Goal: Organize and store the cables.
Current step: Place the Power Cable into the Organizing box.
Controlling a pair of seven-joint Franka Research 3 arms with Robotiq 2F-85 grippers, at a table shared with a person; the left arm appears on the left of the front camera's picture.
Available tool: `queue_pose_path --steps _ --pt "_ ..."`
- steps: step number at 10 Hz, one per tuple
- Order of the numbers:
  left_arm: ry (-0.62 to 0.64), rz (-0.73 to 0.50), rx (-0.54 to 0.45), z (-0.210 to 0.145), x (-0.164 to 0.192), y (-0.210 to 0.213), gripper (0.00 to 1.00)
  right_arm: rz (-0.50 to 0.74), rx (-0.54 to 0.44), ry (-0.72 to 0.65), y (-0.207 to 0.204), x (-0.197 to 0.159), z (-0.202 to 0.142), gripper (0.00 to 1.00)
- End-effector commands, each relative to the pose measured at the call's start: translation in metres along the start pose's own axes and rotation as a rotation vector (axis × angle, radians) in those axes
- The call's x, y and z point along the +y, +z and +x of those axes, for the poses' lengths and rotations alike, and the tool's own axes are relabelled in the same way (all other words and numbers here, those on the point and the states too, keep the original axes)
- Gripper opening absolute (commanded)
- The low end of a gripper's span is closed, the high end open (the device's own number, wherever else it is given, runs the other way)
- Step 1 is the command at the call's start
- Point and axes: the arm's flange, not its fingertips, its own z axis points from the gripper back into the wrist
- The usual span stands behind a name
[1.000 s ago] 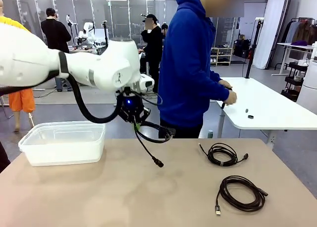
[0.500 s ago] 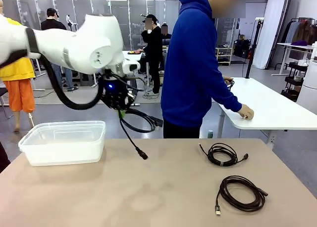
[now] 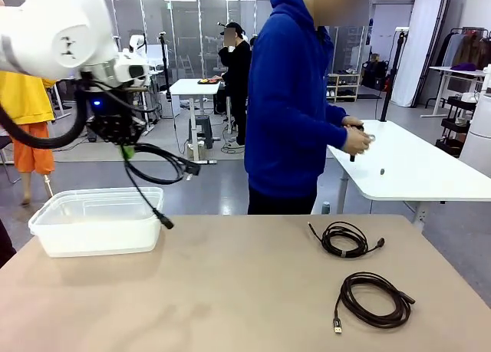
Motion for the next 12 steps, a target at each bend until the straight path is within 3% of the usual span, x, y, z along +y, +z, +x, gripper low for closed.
queue_pose_path --steps 1,2,3,7,8,9,12 --pt "-0.012 -0.057 -0.016 -0.015 0.015 -0.007 0.00 0.007 -0.009 0.014 0.002 0.000 0.000 1.00" --pt "-0.048 -0.067 -0.023 -0.017 0.014 -0.008 0.00 0.007 -0.009 0.014 0.002 0.000 0.000 1.00" --pt "0.005 -0.009 0.008 -0.005 0.017 -0.004 0.00 0.007 -0.009 0.014 0.002 0.000 0.000 1.00" --pt "0.005 -0.009 0.008 -0.005 0.017 -0.004 0.00 0.007 -0.009 0.014 0.002 0.000 0.000 1.00" --pt "-0.013 -0.026 0.011 -0.008 0.016 -0.008 0.10 0.007 -0.009 0.014 0.002 0.000 0.000 1.00" --pt "-0.018 -0.056 -0.047 0.003 0.032 0.006 0.10 0.007 -0.009 0.014 0.002 0.000 0.000 1.00" --pt "-0.029 -0.075 -0.078 0.014 0.097 0.021 0.10 0.007 -0.009 0.014 0.002 0.000 0.000 1.00"
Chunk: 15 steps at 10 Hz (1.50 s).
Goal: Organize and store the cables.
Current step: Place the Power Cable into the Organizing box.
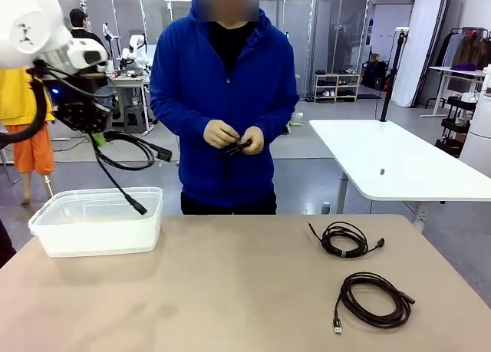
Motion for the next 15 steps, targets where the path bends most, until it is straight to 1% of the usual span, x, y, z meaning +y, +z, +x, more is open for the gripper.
queue_pose_path --steps 1,4,5,7,8,9,10,11,13,14,15 --pt "-0.027 -0.027 -0.027 0.012 0.044 -0.002 0.10 0.007 -0.008 0.014 0.002 0.000 0.000 1.00" --pt "0.072 -0.034 -0.009 0.026 0.098 -0.041 0.10 0.007 -0.008 0.014 0.002 0.000 0.000 1.00" --pt "0.090 -0.011 -0.009 0.025 0.112 -0.061 0.10 0.007 -0.008 0.014 0.002 0.000 0.000 1.00" --pt "0.091 -0.001 -0.007 0.023 0.134 -0.095 0.10 0.007 -0.008 0.014 0.002 0.000 0.000 1.00" --pt "0.126 0.020 0.025 0.020 0.143 -0.114 0.10 0.007 -0.008 0.014 0.002 0.000 0.000 1.00" --pt "0.159 0.033 0.032 0.017 0.152 -0.140 0.10 0.007 -0.008 0.014 0.002 0.000 0.000 1.00" --pt "0.172 0.001 0.082 0.010 0.155 -0.164 0.10 0.007 -0.008 0.014 0.002 0.000 0.000 1.00" --pt "0.165 0.040 0.124 0.000 0.154 -0.189 0.10 0.007 -0.008 0.014 0.002 0.000 0.000 1.00" --pt "0.199 0.047 0.206 -0.018 0.151 -0.219 0.10 0.007 -0.008 0.014 0.002 0.000 0.000 1.00" --pt "0.195 0.038 0.223 -0.023 0.148 -0.234 0.10 0.007 -0.008 0.014 0.002 0.000 0.000 1.00" --pt "0.204 0.063 0.229 -0.027 0.148 -0.240 0.10 0.007 -0.008 0.014 0.002 0.000 0.000 1.00"
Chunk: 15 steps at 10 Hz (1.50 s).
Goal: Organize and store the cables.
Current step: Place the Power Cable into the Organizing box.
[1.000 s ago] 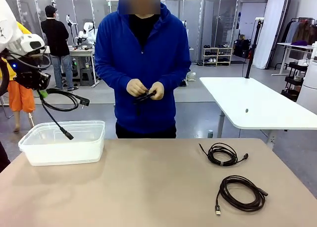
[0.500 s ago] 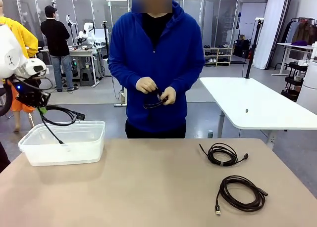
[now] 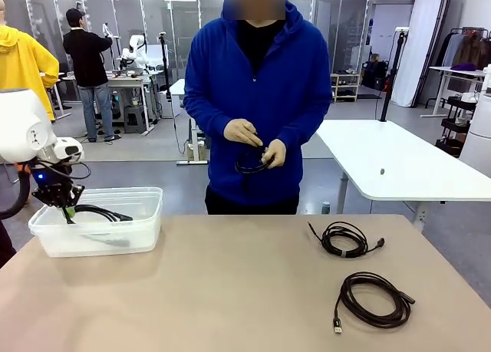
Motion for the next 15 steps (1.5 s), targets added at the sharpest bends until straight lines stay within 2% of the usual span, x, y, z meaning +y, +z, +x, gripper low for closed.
queue_pose_path --steps 1,2,5,6,7,8,9,10,11,12,14,15 --pt "0.019 0.033 -0.022 -0.001 -0.005 0.005 0.10 0.007 -0.007 0.014 0.001 0.000 0.000 1.00" --pt "0.021 0.036 -0.036 -0.002 -0.007 0.009 0.10 0.007 -0.007 0.014 0.001 0.000 0.000 1.00" --pt "0.025 0.055 -0.052 -0.001 -0.009 0.016 0.44 0.007 -0.007 0.014 0.001 0.000 0.000 1.00" --pt "0.027 0.050 -0.051 -0.001 -0.010 0.017 0.59 0.007 -0.007 0.014 0.001 0.000 0.000 1.00" --pt "0.027 0.026 -0.045 0.000 -0.009 0.017 0.48 0.007 -0.007 0.014 0.001 0.000 0.000 1.00" --pt "0.025 0.033 -0.048 -0.001 -0.008 0.019 0.83 0.007 -0.007 0.014 0.001 0.000 0.000 1.00" --pt "0.026 0.030 -0.056 -0.002 -0.008 0.022 0.73 0.007 -0.007 0.014 0.001 0.000 0.000 1.00" --pt "0.031 0.011 -0.058 -0.003 -0.008 0.026 1.00 0.007 -0.007 0.014 0.001 0.000 0.000 1.00" --pt "0.025 -0.002 -0.064 -0.005 -0.007 0.030 0.97 0.007 -0.007 0.014 0.001 0.000 0.000 1.00" --pt "0.025 0.002 -0.064 -0.006 -0.005 0.033 1.00 0.007 -0.007 0.014 0.001 0.000 0.000 1.00" --pt "-0.004 -0.024 -0.048 -0.012 -0.006 0.039 1.00 0.007 -0.007 0.014 0.001 0.000 0.000 1.00" --pt "0.028 0.021 -0.064 0.001 -0.006 0.034 1.00 0.007 -0.007 0.014 0.001 0.000 0.000 1.00"
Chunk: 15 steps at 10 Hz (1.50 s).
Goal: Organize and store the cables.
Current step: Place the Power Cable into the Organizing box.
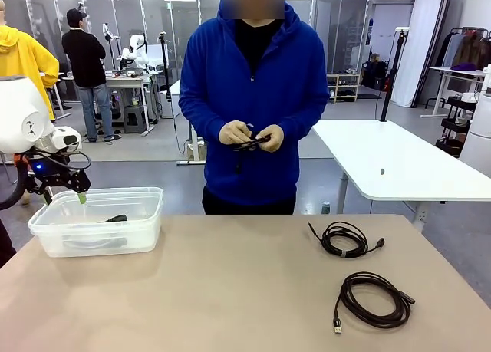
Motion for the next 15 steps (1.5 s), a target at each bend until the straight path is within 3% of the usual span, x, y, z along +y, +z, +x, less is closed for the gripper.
queue_pose_path --steps 1,11,13,15 --pt "0.007 0.006 0.000 0.002 0.000 -0.004 1.00 0.006 -0.005 0.016 0.002 0.000 0.000 1.00" --pt "0.001 0.000 0.005 0.000 0.000 -0.004 0.99 0.006 -0.005 0.016 0.002 0.000 0.000 1.00" --pt "-0.142 -0.006 -0.084 -0.005 -0.019 0.045 1.00 0.006 -0.005 0.016 0.002 0.000 0.000 1.00" --pt "-0.204 -0.149 -0.096 -0.035 -0.009 0.090 1.00 0.006 -0.005 0.016 0.002 0.000 0.000 1.00"
